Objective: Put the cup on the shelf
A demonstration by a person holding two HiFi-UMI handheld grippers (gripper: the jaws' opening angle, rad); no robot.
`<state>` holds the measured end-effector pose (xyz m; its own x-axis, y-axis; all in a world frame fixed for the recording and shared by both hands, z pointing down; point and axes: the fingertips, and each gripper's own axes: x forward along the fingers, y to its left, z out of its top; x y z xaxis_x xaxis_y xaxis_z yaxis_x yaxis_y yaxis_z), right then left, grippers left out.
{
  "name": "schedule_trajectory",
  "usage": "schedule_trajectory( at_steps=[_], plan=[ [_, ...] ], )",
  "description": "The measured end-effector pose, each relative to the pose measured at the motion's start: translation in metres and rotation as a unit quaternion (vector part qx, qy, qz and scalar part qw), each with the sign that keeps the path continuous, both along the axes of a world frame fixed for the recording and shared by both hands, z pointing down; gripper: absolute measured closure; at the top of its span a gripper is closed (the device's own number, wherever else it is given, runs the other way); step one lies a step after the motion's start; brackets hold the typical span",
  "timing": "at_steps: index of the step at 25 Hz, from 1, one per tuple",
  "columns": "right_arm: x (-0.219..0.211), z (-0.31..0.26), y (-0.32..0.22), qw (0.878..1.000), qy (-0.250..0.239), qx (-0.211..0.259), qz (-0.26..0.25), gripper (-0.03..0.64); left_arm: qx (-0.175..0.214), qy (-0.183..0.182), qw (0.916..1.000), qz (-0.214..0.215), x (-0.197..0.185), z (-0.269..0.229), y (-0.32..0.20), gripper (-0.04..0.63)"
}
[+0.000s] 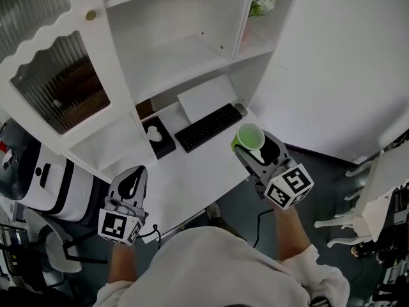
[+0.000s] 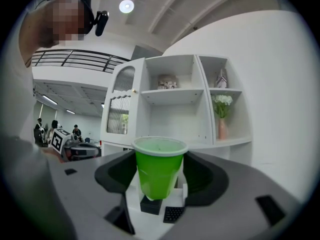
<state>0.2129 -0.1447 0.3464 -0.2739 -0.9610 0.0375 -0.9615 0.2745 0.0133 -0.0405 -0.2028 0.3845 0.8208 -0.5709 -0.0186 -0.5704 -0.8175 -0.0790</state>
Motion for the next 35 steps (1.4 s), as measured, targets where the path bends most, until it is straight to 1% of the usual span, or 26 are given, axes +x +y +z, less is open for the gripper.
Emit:
schedule_trajectory(
  at_steps=[10, 17, 27, 35],
  plan=[
    [0.022, -0.021, -0.076, 0.999, 0.0, 0.008, -0.046, 0.319, -0.007, 0.0, 0.9993, -0.036, 0.007, 0.002, -0.022, 0.594],
    [0.03, -0.036, -0.122, 0.998, 0.005, 0.013, -0.069, 0.319, -0.012, 0.002, 0.9979, -0.064, 0.001, 0.005, -0.029, 0.594],
    [0.027, -0.054, -0.181, 0.995, 0.024, 0.019, -0.098, 0.319, -0.02, 0.006, 0.9939, -0.108, -0.015, 0.013, -0.024, 0.594],
    [0.016, -0.064, -0.222, 0.992, 0.034, 0.023, -0.118, 0.319, -0.029, 0.007, 0.9895, -0.142, -0.031, 0.019, -0.018, 0.594]
  ],
)
